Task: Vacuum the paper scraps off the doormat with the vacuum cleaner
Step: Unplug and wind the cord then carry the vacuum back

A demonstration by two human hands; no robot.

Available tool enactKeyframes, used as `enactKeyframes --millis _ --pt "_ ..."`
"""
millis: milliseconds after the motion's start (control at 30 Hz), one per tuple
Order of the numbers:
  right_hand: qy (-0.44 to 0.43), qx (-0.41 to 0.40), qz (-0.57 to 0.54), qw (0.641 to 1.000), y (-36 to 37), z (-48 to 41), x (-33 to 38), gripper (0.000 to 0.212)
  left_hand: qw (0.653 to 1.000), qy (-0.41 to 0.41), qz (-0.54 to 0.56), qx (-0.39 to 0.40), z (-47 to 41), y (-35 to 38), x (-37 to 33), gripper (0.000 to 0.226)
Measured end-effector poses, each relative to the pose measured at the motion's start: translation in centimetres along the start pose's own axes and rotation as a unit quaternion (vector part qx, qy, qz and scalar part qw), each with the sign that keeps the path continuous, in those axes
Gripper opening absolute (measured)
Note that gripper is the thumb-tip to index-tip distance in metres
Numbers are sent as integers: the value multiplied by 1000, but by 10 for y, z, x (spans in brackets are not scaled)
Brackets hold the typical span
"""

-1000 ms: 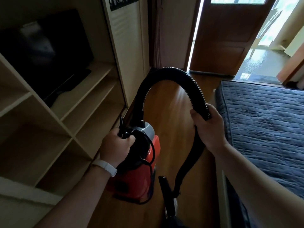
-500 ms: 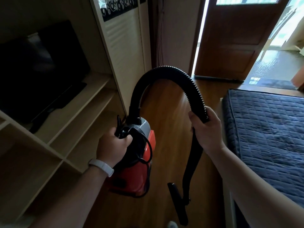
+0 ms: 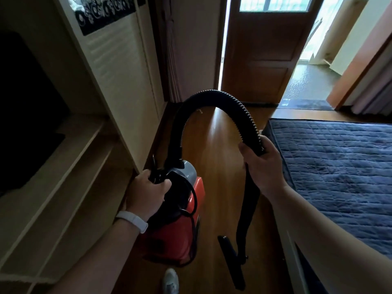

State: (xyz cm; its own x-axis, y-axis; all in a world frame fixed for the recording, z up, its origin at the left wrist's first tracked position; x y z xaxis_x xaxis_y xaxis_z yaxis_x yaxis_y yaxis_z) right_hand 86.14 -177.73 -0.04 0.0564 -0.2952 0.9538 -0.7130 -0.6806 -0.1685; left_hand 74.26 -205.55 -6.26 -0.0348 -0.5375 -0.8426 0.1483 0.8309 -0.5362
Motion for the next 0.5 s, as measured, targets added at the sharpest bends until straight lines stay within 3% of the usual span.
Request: enactKeyframes --millis 267,500 --pt "6 -71 44 996 70 -71 11 16 997 39 18 67 -144 -14 -14 24" --pt "8 -117 60 991 100 -116 10 15 995 83 -22 56 -228 -16 -33 15"
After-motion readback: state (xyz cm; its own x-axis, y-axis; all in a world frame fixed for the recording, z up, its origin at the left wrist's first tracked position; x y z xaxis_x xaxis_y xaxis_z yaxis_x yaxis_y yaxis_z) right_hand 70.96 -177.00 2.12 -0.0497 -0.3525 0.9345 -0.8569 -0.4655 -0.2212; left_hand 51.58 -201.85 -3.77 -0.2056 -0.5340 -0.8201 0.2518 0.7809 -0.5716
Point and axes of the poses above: each hand's wrist, its own z-axis away from the middle knuckle, its own y-axis out of the palm, x = y × z, the point moved 6 cm from there along -z, towards the middle knuckle
